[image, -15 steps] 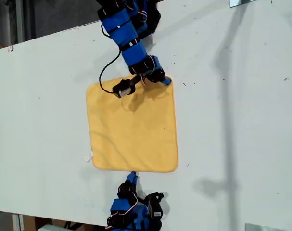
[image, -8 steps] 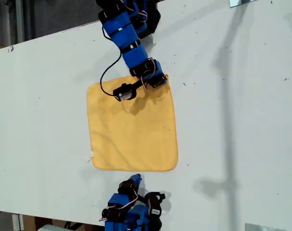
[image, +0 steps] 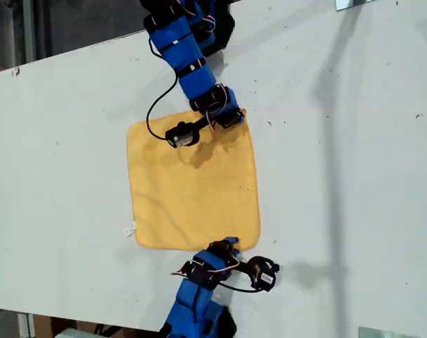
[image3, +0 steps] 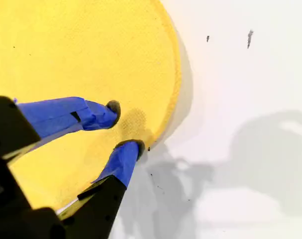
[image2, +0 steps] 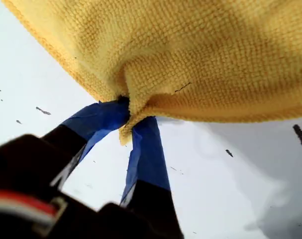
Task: Grasp corners of a square towel and fold twice.
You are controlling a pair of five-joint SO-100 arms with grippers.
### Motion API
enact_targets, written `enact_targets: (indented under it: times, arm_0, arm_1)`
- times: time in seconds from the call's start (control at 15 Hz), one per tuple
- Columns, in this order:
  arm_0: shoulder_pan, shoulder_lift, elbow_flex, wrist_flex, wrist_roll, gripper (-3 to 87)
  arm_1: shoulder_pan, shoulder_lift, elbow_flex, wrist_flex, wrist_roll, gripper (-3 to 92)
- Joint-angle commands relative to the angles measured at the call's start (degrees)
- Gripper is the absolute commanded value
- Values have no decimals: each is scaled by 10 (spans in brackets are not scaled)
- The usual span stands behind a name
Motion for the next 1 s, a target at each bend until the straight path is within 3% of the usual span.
enact_targets:
  times: [0.0,0.13,0.2,0.4,0.6,0.67,0.73,0.87,0.93]
  arm_0:
    - [42,4,-12,-10,-98,128]
    - [73,1,30,-92,-191,138]
    - [82,5,41,-99,-238,141]
    - [95,6,42,-120,-292,137]
    - [93,-40,40,-185,-285,121]
    - [89,-62,40,-213,-274,-10]
    - [85,-75,40,-229,-266,-15]
    - [76,-81,26,-221,-228,-15]
    - [65,-79,-2,-179,-197,-15]
  arm_1:
    - [-4,-4,4,-6,1,-1]
    - [-4,-4,4,-6,1,-1]
    - [-4,-4,4,-6,1,-1]
    - [-5,-4,4,-9,1,-1]
    - [-10,-3,10,-15,3,-1]
    - [-11,0,13,-18,5,-1]
    - [-11,2,15,-19,6,-1]
    - [-18,5,14,-21,10,-1]
    - [-25,18,10,-14,14,-1]
